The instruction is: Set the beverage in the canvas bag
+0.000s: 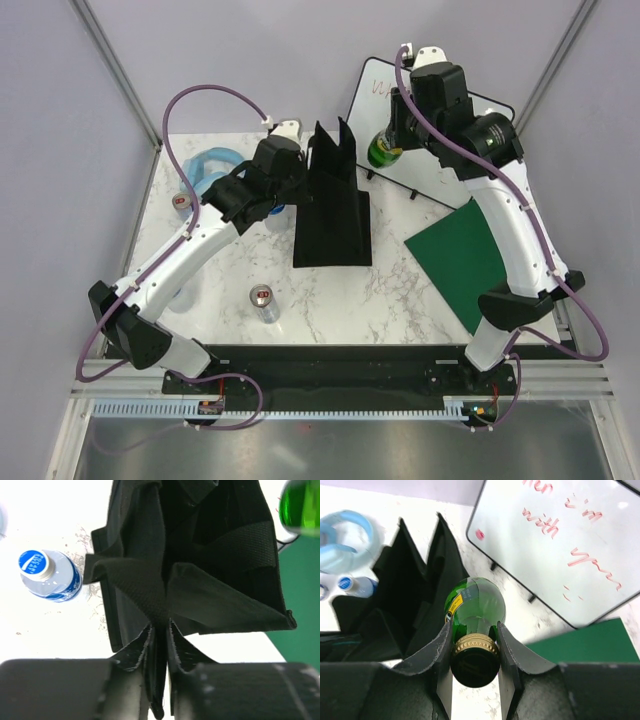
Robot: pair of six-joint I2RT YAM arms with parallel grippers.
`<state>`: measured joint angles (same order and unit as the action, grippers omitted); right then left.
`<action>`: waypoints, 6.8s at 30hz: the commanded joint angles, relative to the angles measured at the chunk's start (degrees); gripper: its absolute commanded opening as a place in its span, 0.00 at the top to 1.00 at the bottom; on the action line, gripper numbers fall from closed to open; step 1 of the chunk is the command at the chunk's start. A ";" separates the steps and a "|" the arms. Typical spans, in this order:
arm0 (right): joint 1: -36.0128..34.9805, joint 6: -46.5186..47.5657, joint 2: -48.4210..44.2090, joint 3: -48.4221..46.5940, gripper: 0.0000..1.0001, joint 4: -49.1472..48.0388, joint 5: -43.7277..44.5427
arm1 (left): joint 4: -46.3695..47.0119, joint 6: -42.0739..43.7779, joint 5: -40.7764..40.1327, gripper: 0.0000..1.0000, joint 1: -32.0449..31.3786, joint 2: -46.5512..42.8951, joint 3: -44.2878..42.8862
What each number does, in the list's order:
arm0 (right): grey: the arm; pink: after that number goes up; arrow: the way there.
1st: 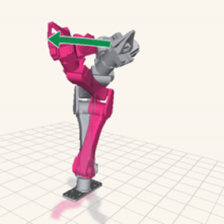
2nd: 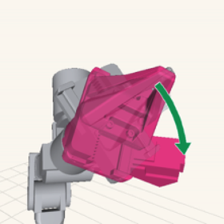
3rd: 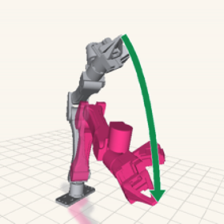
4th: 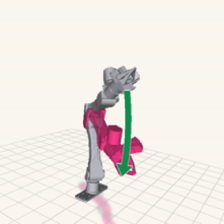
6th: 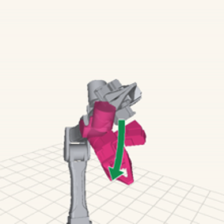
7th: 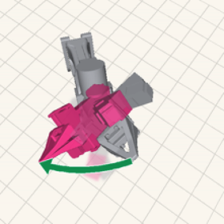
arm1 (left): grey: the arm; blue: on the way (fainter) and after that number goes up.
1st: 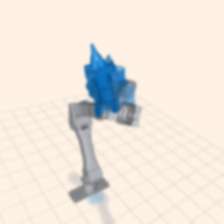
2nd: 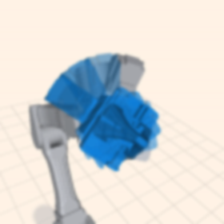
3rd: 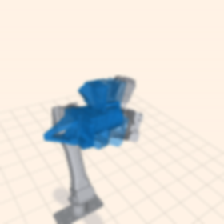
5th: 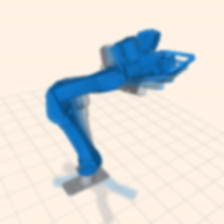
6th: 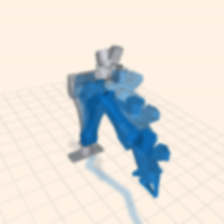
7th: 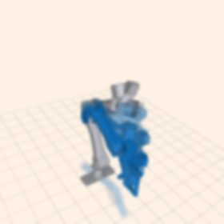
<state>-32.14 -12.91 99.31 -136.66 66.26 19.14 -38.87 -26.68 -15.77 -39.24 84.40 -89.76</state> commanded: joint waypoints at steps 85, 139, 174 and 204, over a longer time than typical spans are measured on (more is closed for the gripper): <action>-6.27 1.74 -4.13 32.42 1.00 -34.44 -12.11 | -4.72 -1.89 1.18 0.98 1.19 7.80 -11.93; -9.52 -2.74 -4.12 43.34 0.55 -34.89 -6.65 | -2.52 -3.38 3.64 0.69 4.62 2.52 -4.55; -31.04 -7.04 -15.64 38.57 0.32 -30.57 -9.74 | -10.87 0.66 9.25 0.00 20.07 -8.10 -7.19; -42.65 -6.78 11.43 38.66 0.25 -32.07 -4.02 | -7.71 -0.22 23.86 0.00 35.20 -15.14 6.34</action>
<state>-74.63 -20.62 109.36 -98.15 35.14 12.38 -49.28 -26.24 6.59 -4.29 69.82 -84.25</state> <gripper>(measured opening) 0.749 0.995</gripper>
